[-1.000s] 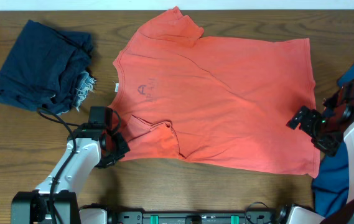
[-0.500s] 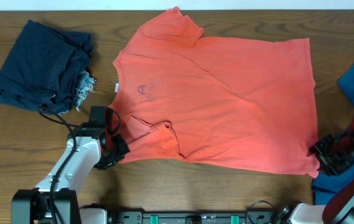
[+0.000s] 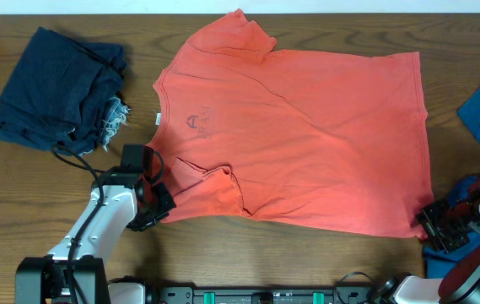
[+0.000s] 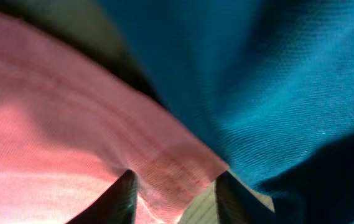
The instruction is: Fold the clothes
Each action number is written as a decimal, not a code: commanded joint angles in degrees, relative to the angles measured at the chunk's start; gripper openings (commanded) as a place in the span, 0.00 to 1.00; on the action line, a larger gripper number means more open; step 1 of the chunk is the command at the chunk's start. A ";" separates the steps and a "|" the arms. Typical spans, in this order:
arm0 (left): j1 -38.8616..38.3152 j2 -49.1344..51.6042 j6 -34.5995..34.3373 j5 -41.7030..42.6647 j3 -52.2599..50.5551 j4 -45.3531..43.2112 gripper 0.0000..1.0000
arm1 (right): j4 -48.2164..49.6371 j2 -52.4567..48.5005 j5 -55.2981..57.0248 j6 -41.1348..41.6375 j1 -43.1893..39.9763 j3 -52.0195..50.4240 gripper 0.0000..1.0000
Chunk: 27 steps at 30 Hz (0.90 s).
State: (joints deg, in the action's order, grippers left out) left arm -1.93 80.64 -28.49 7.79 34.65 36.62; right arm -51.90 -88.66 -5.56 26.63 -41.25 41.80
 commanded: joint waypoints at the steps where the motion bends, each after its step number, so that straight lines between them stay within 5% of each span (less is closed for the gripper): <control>1: 0.26 1.64 0.28 -0.72 -0.92 1.27 0.06 | 1.01 -0.37 0.22 2.05 -1.53 -0.24 0.33; 8: 0.26 1.64 0.31 -0.74 0.17 1.86 0.06 | 2.58 -0.37 0.20 2.01 -2.08 1.38 0.27; 13: 0.26 1.64 0.31 -0.74 3.78 5.49 0.06 | -0.90 0.17 0.15 -0.90 -1.84 5.73 0.01; 27: 0.26 -4.13 0.31 -0.79 11.04 19.85 0.06 | -10.36 8.26 -4.17 -5.79 -1.84 15.67 0.01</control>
State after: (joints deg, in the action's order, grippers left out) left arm -1.93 79.77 -28.47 7.75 43.53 54.83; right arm -61.39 -83.50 -8.03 23.16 -42.94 54.37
